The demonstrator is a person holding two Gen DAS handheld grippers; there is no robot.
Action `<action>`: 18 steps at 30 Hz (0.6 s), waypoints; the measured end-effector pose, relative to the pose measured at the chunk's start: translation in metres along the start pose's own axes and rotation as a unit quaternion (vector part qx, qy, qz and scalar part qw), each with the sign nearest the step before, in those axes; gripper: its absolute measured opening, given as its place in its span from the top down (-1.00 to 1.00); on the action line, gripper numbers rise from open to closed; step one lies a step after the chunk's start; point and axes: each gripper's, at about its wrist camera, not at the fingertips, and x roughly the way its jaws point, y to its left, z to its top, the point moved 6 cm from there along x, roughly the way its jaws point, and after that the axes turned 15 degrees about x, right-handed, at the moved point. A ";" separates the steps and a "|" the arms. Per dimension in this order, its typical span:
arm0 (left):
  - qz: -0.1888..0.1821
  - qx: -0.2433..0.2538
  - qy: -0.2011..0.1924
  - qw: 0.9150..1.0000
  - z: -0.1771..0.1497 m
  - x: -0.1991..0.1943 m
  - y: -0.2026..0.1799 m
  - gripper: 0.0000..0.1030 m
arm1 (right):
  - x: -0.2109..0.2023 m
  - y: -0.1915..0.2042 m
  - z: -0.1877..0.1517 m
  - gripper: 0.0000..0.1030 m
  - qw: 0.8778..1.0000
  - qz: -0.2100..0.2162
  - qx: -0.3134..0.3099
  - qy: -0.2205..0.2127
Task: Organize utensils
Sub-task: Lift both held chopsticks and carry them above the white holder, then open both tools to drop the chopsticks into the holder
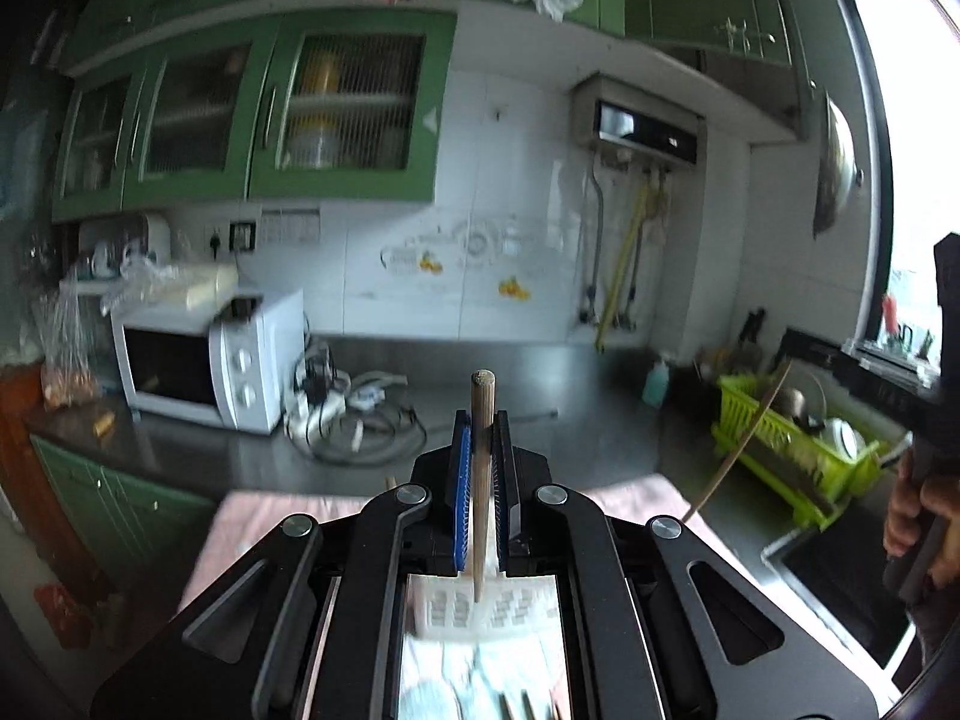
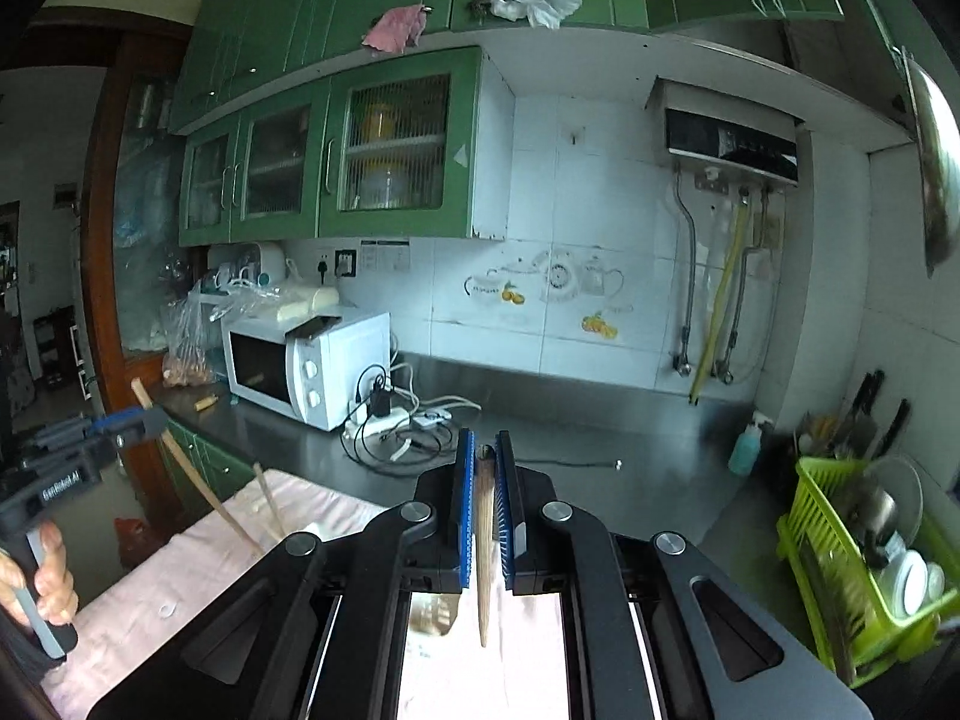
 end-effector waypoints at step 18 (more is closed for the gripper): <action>0.019 -0.017 0.051 0.998 -0.034 0.093 0.016 0.89 | 0.102 0.013 -0.032 0.87 0.997 0.053 0.025 0.055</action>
